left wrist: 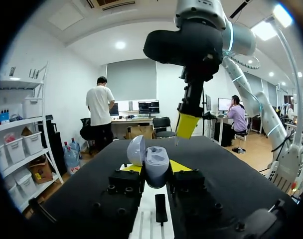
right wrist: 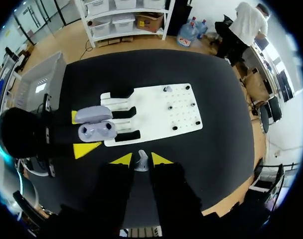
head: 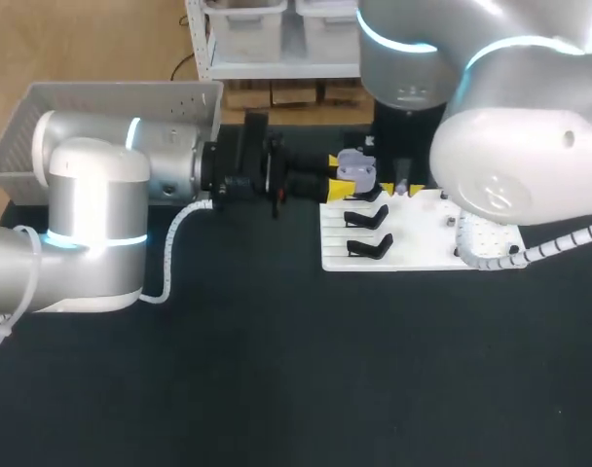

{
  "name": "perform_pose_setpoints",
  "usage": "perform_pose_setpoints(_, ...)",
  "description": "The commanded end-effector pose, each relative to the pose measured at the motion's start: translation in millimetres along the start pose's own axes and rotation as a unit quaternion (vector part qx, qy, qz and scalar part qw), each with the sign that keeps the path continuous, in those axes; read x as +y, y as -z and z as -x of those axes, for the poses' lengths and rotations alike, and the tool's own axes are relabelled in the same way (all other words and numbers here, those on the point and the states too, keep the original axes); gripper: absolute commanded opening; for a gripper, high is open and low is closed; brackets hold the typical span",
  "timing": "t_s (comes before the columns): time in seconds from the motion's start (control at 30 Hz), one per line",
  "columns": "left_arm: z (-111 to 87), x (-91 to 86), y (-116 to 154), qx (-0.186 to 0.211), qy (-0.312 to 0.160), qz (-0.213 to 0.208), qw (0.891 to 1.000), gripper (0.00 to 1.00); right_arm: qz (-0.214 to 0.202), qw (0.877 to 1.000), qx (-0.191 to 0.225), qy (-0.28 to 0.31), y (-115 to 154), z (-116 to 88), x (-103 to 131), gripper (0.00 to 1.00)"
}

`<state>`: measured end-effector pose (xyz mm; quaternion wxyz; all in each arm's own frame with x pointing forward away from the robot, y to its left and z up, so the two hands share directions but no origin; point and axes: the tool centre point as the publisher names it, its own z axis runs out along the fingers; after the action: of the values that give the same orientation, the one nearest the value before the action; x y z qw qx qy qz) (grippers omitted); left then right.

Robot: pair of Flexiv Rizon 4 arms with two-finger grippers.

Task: Pick up each earbud case from the left stands, insert the matching earbuds, close the lid, and place the case in the box.

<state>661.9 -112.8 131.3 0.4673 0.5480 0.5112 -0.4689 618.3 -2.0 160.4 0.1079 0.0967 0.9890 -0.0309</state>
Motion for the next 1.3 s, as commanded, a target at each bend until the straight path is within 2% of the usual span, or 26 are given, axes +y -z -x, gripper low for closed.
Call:
perform_pose_setpoints(0.03,-3.5,-4.4,0.8,-0.006,0.0,0.006,1.0,0.0,0.003,1.0,0.004,-0.017,6.6,0.8,7.2,0.0)
perform_pose_setpoints(0.23,-7.1,-10.0,0.6,-0.007,0.001,0.008,1.0,0.0,0.019,0.998,0.016,-0.055,16.4,-3.5,18.6,0.0)
perform_pose_setpoints(0.37,-7.8,-14.4,-1.5,-0.009,0.002,0.007,1.0,0.0,0.013,0.997,0.034,-0.064,13.5,-4.2,24.6,0.0)
perform_pose_setpoints(0.93,-8.0,-15.2,-1.9,-0.009,0.002,0.006,1.0,0.0,0.013,0.997,0.034,-0.064,13.5,-4.2,24.6,0.0)
perform_pose_setpoints(1.0,-8.0,-15.2,-1.9,-0.009,0.002,0.006,1.0,0.0,-0.007,0.996,0.017,-0.093,14.1,-0.6,28.2,0.0)
perform_pose_setpoints(1.03,-8.0,-15.2,-1.9,-0.009,0.002,0.006,1.0,0.0,0.005,0.993,0.026,-0.115,14.8,1.3,30.0,0.0)
perform_pose_setpoints(1.1,-8.0,-15.2,-1.9,-0.009,0.002,0.006,1.0,0.0,-0.002,0.99,0.018,-0.14,16.4,4.5,33.2,0.0)
perform_pose_setpoints(1.3,-8.0,-15.2,-1.9,-0.009,0.002,0.006,1.0,0.0,-0.005,0.976,0.03,-0.214,21.6,10.4,37.5,0.0)
